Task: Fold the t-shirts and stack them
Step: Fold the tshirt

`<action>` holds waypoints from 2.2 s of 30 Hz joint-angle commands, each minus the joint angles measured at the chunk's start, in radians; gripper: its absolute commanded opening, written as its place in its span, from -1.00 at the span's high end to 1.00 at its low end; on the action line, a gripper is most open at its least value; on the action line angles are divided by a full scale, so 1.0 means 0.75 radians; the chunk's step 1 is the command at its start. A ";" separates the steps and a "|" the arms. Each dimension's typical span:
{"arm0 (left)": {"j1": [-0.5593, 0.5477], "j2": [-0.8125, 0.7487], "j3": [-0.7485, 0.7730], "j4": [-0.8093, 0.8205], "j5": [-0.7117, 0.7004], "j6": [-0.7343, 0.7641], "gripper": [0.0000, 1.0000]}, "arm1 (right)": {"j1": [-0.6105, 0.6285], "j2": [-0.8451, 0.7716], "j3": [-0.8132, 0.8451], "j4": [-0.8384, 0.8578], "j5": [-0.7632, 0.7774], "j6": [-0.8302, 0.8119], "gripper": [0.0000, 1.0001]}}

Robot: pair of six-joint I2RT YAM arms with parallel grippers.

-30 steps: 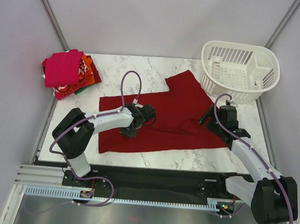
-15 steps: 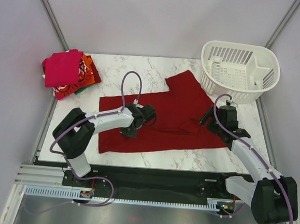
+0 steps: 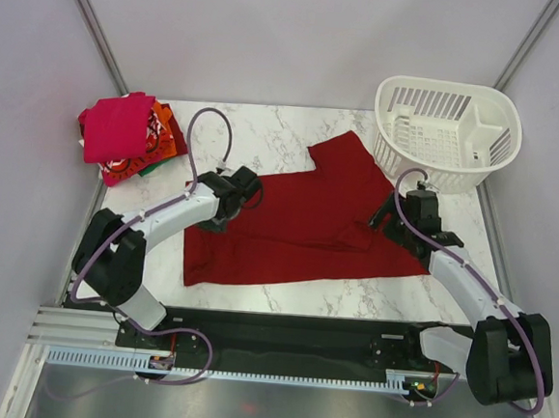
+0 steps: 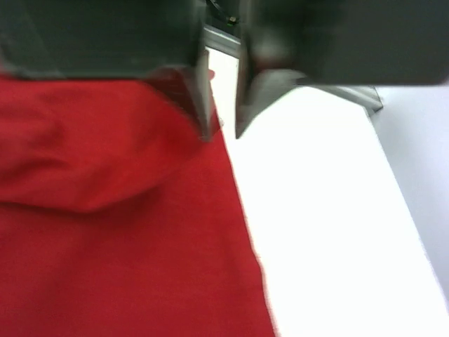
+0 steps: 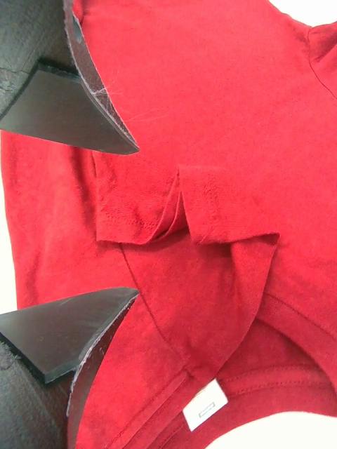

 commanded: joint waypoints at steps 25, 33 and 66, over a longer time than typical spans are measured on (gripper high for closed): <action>0.203 -0.051 -0.043 -0.054 -0.288 -0.145 -0.53 | 0.111 0.331 0.072 0.093 -0.004 -0.024 -0.21; 0.203 -0.051 -0.045 -0.046 -0.286 -0.141 -0.52 | 0.146 0.368 0.072 0.097 -0.006 -0.016 0.20; 0.203 -0.076 -0.057 -0.009 -0.245 -0.120 -0.50 | 0.173 0.309 0.086 -0.058 0.046 -0.073 -0.10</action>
